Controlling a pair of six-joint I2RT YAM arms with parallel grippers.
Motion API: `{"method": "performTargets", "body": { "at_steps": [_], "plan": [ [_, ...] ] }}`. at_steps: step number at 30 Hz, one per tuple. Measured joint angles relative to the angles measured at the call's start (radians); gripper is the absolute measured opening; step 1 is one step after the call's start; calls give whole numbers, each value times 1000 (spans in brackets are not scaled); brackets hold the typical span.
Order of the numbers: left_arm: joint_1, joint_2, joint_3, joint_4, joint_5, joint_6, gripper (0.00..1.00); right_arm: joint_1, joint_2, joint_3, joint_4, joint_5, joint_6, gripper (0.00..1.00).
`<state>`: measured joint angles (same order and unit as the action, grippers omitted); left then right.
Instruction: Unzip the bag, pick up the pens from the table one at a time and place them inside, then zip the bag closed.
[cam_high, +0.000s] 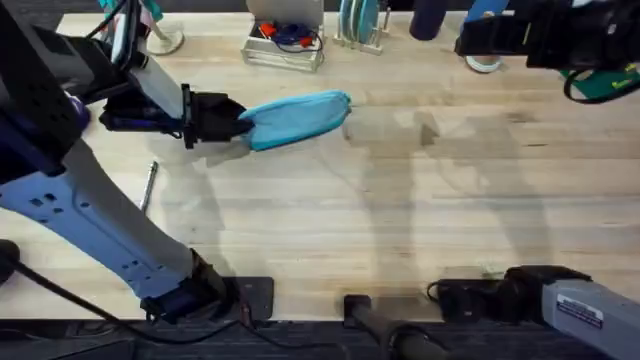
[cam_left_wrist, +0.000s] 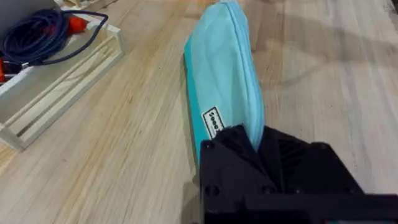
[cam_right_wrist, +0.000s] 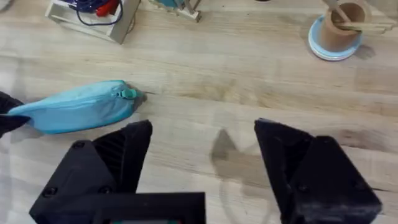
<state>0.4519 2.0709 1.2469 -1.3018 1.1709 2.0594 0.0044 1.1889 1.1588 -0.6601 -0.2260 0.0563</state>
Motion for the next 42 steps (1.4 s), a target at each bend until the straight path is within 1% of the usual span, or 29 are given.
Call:
{"method": "performTargets", "body": {
  "at_steps": [8, 21, 31, 37, 42],
  "plan": [
    [0, 0, 0, 1, 0, 0, 40, 0, 0, 0, -2, 0, 0, 997],
    [0, 0, 0, 1, 0, 0, 41, 0, 0, 1, -74, 0, 0, 997],
    [0, 0, 0, 1, 1, 0, 41, 0, 0, 1, -62, 0, 69, 997],
    [0, 0, 0, 1, 1, 0, 41, 0, 0, 1, -33, 0, 16, 997],
    [0, 0, 0, 1, 1, 0, 41, 0, 0, 1, 50, 0, -56, 996]
  ]
}}
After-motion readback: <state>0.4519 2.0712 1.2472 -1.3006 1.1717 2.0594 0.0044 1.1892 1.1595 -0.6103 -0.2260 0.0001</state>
